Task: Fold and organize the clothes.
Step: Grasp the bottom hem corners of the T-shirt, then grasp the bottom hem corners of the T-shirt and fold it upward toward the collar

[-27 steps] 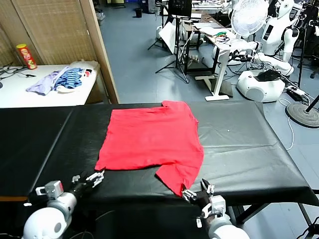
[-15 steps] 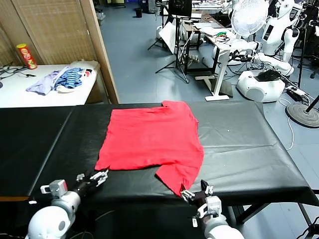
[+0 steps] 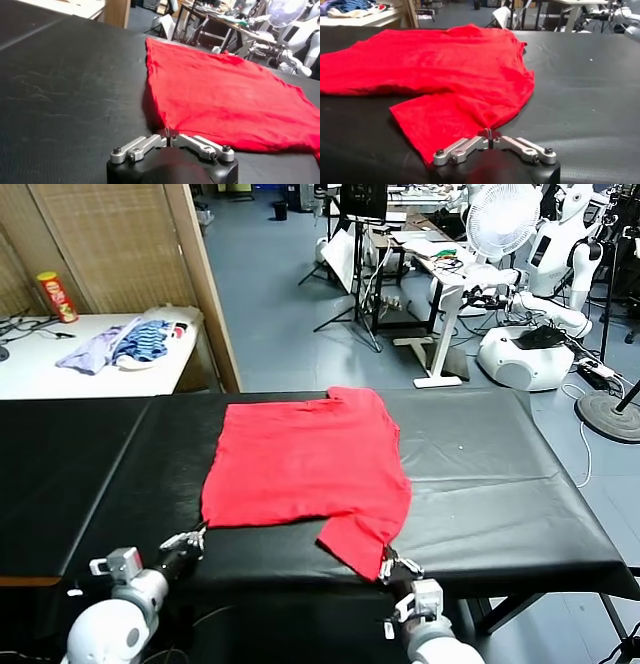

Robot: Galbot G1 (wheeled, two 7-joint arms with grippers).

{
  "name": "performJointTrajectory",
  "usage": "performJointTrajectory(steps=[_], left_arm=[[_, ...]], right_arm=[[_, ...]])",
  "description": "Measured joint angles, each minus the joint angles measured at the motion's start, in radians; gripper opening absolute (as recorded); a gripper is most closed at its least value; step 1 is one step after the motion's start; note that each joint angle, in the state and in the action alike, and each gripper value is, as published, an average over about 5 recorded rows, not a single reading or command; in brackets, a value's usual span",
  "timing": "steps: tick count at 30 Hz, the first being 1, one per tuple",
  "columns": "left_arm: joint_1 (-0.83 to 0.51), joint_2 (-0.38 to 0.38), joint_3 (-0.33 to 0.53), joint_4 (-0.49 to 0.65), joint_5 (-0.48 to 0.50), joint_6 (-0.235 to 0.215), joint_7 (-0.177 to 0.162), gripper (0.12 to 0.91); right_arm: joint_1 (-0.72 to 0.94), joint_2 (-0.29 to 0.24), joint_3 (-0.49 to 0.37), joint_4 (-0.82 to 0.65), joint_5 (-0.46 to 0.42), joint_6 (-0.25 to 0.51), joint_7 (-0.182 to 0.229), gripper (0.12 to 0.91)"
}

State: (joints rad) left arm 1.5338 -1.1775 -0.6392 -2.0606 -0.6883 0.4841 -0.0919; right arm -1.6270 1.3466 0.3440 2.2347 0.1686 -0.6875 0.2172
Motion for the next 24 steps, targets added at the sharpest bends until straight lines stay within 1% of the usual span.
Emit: performJointTrajectory(steps=[3,7,9,12,15,18,21,24], left_arm=[[0.046,-0.009,-0.014,-0.056,0.009,0.004,-0.014,0.125],[0.124,-0.012,-0.035,-0.137,0.014,0.002,-0.018,0.125],[0.154,-0.014,-0.044,-0.172,0.013,-0.004,-0.018,0.125],[0.166,-0.017,-0.05,-0.2,0.009,-0.02,-0.019,0.125],[0.145,-0.012,-0.045,-0.202,0.006,-0.04,-0.019,0.125],[0.102,-0.004,-0.033,-0.183,0.015,-0.052,-0.02,0.125],[0.052,0.002,-0.022,-0.151,0.031,-0.055,-0.024,0.125],[0.005,0.008,-0.008,-0.113,0.057,-0.055,-0.023,0.125]], right_arm=[[-0.041,-0.015,0.033,0.052,0.014,0.001,-0.004,0.122],[-0.066,-0.027,0.064,0.09,0.03,0.025,-0.009,0.122],[-0.064,-0.032,0.076,0.093,0.043,0.047,-0.013,0.122],[-0.043,-0.043,0.095,0.081,0.071,0.102,-0.033,0.122],[0.005,-0.058,0.107,0.038,0.103,0.169,-0.054,0.122],[0.081,-0.076,0.105,-0.026,0.142,0.218,-0.067,0.122],[0.176,-0.095,0.089,-0.095,0.163,0.243,-0.082,0.122],[0.269,-0.107,0.065,-0.162,0.165,0.256,-0.097,0.122]])
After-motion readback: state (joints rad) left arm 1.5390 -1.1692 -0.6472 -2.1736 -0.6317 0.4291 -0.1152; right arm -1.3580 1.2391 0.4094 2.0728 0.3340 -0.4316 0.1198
